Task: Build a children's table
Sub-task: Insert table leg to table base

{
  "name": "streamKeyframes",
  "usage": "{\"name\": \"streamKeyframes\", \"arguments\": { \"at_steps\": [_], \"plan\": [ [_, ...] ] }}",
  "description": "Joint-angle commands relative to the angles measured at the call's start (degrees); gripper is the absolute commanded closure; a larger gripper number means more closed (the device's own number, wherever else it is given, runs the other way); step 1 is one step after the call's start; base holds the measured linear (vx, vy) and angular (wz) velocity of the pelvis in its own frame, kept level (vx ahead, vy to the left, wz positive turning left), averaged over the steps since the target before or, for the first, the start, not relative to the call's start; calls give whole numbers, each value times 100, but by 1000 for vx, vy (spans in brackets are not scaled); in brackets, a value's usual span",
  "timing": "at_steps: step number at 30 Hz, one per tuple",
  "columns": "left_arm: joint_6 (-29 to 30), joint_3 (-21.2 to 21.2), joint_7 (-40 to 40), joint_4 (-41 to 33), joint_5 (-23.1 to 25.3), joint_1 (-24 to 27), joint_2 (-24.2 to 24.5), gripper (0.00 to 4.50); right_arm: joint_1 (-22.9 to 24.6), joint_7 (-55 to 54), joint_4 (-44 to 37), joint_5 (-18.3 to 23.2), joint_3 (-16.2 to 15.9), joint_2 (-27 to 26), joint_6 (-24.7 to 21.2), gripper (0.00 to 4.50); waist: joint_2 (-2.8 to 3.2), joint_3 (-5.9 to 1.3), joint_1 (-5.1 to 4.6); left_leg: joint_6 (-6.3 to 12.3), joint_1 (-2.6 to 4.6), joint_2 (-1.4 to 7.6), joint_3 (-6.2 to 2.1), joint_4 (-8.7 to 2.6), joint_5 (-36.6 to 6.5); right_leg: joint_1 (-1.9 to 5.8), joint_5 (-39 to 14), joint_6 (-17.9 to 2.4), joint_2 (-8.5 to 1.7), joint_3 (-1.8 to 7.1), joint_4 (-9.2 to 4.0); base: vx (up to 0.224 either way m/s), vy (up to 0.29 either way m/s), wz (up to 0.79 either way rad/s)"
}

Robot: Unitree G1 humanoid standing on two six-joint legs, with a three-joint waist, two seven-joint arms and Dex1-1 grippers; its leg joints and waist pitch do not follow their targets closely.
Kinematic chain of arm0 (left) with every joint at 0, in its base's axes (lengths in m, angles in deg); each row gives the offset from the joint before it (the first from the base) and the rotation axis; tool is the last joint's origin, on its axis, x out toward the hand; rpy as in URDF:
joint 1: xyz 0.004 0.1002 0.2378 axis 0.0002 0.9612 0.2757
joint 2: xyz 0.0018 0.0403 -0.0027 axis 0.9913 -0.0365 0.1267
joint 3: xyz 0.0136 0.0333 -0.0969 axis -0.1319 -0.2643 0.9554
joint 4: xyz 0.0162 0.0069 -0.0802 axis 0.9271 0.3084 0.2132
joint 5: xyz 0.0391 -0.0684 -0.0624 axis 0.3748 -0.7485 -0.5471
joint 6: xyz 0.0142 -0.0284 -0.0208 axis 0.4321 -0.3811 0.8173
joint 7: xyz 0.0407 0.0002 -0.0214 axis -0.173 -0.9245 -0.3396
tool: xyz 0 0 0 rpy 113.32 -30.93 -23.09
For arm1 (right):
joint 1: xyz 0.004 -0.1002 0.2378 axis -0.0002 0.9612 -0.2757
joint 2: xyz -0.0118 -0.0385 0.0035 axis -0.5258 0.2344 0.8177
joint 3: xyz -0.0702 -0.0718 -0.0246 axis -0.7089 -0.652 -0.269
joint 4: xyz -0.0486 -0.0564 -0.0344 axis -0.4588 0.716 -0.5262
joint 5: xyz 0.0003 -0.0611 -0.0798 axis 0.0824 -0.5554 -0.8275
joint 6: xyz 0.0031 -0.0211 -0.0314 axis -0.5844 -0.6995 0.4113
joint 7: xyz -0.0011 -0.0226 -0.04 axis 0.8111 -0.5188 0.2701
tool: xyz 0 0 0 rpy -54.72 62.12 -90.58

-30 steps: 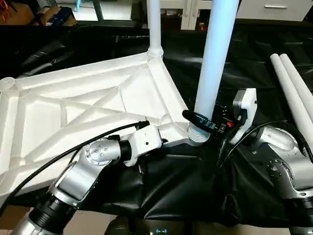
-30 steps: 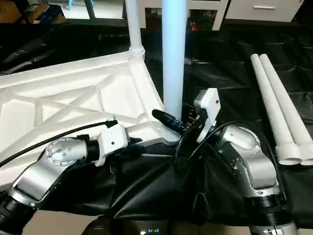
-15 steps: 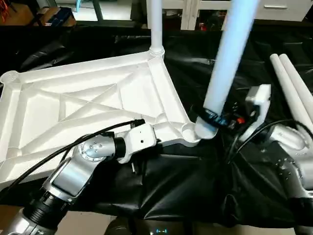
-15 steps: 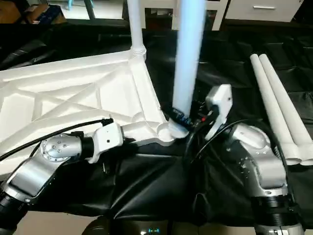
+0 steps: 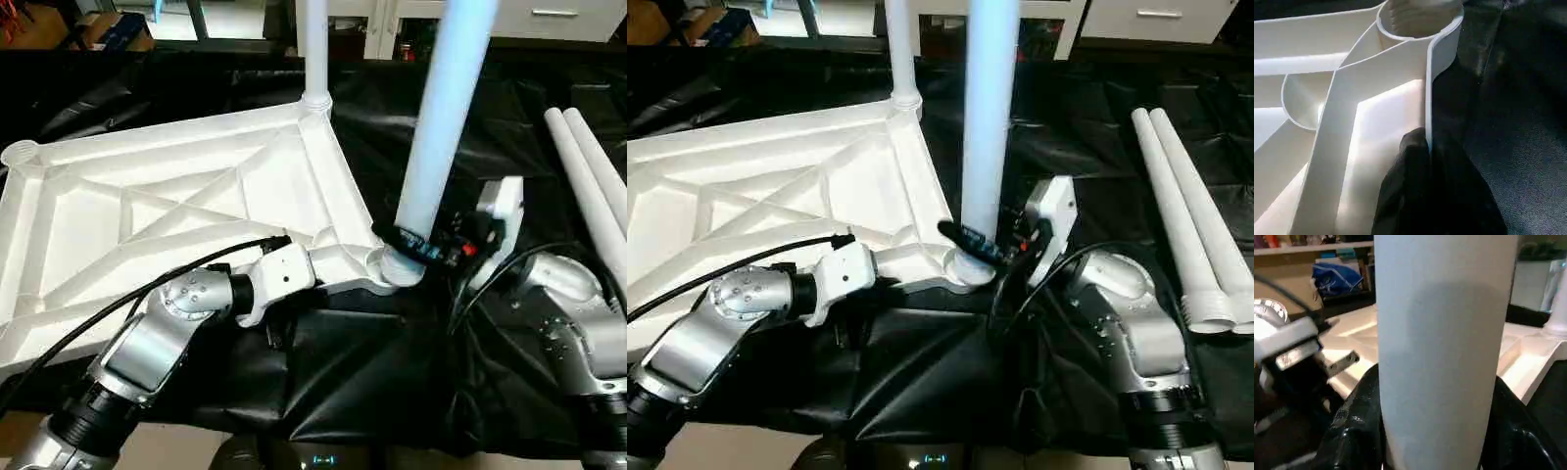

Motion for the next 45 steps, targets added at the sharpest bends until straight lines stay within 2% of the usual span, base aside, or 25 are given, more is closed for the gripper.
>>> {"name": "streamKeyframes", "arguments": {
  "at_steps": [1,6,10,12,13,14,20,24,25,30,31,34,37,41,44,45],
  "plan": [
    [73,-364,-251,191,50,258,65,444,-18,116,35,-84,-84,-36,163,264,-86,-334,-13,563,94,63,0,-350,-750,254,-513,-1378,-71,35,-327,0,0,0],
    [94,-333,-328,120,31,272,120,444,-29,199,163,-146,-130,-67,241,264,-85,-337,11,650,112,79,6,-353,-626,268,-217,-1453,-68,33,-297,0,0,0],
    [124,-363,-459,49,-58,292,148,444,-31,288,326,-296,-229,-110,463,264,-83,-335,14,654,117,77,15,-352,-582,271,-135,-1483,-63,30,-294,0,0,0],
    [121,-400,-511,37,-56,305,167,444,-80,304,430,-375,-288,-150,563,264,-48,-325,13,640,125,78,13,-357,-584,267,-97,-1503,-56,22,-292,0,0,0],
    [121,-414,-526,36,-51,311,173,444,-106,308,478,-406,-306,-169,598,264,-57,-329,11,634,123,77,14,-355,-575,269,-78,-1506,-56,20,-290,0,0,0],
    [121,-419,-535,37,-51,314,176,444,-130,318,518,-437,-327,-182,638,264,-34,-316,12,619,127,77,15,-362,-616,263,-123,-1510,-61,21,-297,0,0,0],
    [139,-409,-521,52,-26,290,164,444,-200,503,642,-578,-486,-207,783,264,-43,-308,13,550,133,85,14,-378,-765,270,-228,-1508,-63,24,-310,0,0,0],
    [158,-396,-469,55,-27,276,168,444,-130,678,708,-716,-615,-118,961,264,-43,-311,17,551,137,86,15,-375,-712,272,-151,-1500,-59,25,-305,0,0,0],
    [155,-385,-456,66,-22,273,166,444,-103,714,741,-742,-633,-105,1013,264,-80,-308,14,572,126,81,20,-374,-704,279,-122,-1502,-58,28,-308,0,0,0],
    [136,-396,-452,84,3,265,161,444,-1,739,785,-797,-650,-114,1095,264,-50,-297,20,560,137,94,15,-390,-835,264,-372,-1480,-71,29,-331,0,0,0],
    [100,-409,-458,89,-2,263,142,444,25,721,825,-818,-675,-144,1120,264,-27,-295,23,549,137,95,10,-394,-846,262,-388,-1479,-73,28,-331,0,0,0],
    [72,-408,-453,95,-7,263,125,444,38,687,852,-809,-686,-184,1088,264,-36,-296,19,517,143,96,10,-402,-877,263,-392,-1473,-68,25,-338,0,0,0],
    [52,-411,-449,101,0,260,122,444,14,518,918,-698,-625,-323,843,264,-38,-293,17,520,135,93,9,-406,-852,267,-353,-1473,-67,24,-338,0,0,0],
    [38,-422,-460,107,14,257,127,444,-155,230,1202,-526,-465,-526,507,264,-29,-282,7,456,142,100,3,-427,-983,252,-609,-1453,-78,25,-359,0,0,0],
    [25,-426,-464,117,19,257,123,444,-224,173,1344,-544,-440,-551,465,264,-25,-276,-3,378,151,100,5,-436,-1062,240,-756,-1417,-77,28,-377,0,0,0],
    [20,-429,-464,122,22,257,119,444,-255,135,1392,-554,-429,-563,417,264,-15,-297,2,356,155,99,6,-433,-1040,248,-711,-1414,-76,26,-374,0,0,0]
  ]
}}
